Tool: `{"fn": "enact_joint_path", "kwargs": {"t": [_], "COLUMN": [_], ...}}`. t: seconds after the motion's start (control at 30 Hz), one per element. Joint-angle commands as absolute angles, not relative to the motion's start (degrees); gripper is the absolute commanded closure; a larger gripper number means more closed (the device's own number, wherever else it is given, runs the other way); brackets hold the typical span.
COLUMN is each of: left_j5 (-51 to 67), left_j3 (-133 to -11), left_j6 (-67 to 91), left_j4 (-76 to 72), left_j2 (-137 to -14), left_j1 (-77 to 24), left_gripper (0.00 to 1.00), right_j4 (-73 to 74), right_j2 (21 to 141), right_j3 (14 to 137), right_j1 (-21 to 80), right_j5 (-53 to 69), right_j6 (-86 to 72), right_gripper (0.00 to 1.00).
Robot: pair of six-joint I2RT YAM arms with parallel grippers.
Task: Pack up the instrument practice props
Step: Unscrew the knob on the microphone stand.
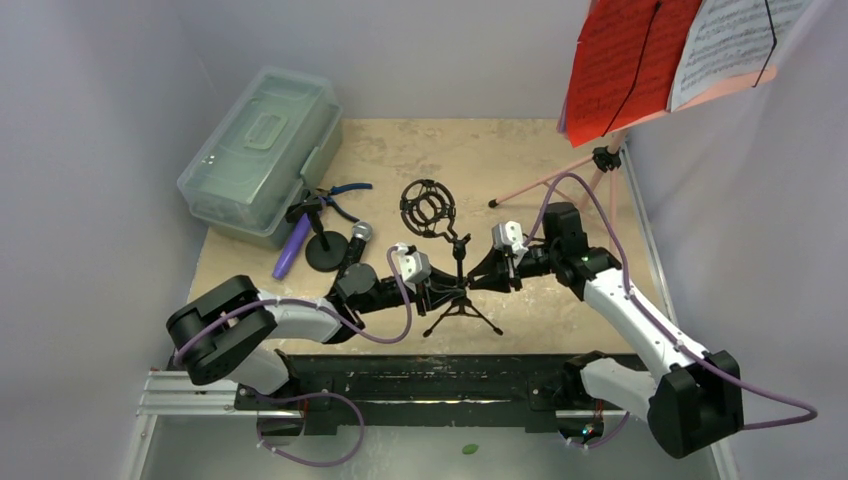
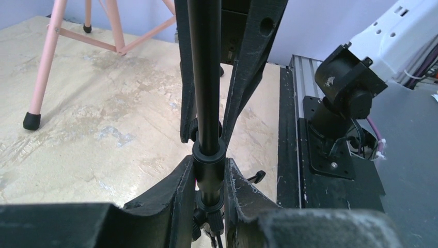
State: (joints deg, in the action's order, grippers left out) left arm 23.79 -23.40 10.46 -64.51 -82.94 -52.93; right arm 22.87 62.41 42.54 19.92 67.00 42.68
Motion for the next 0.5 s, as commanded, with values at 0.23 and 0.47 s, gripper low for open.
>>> {"fn": "enact_joint_path", "kwargs": {"t": [0.23, 0.47], "left_j5": [16.09, 13.54], "left_j3": [-23.5, -23.42], "left_j6": [14.78, 17.52], "left_j4": [-75.87, -75.6], "left_j2": [-89.21, -90.31], "left_j1": [-52.0, -52.01], "left_gripper": [0.84, 0.83], "right_j4": [5.08, 2.38], "right_j2": [57.92, 55.16], "right_j3": [37.7, 36.01], "right_j1": [20.68, 20.7], "right_j5": [58.16, 57.29], "right_j6": [30.17, 30.93], "right_gripper": [1.0, 1.0]}}
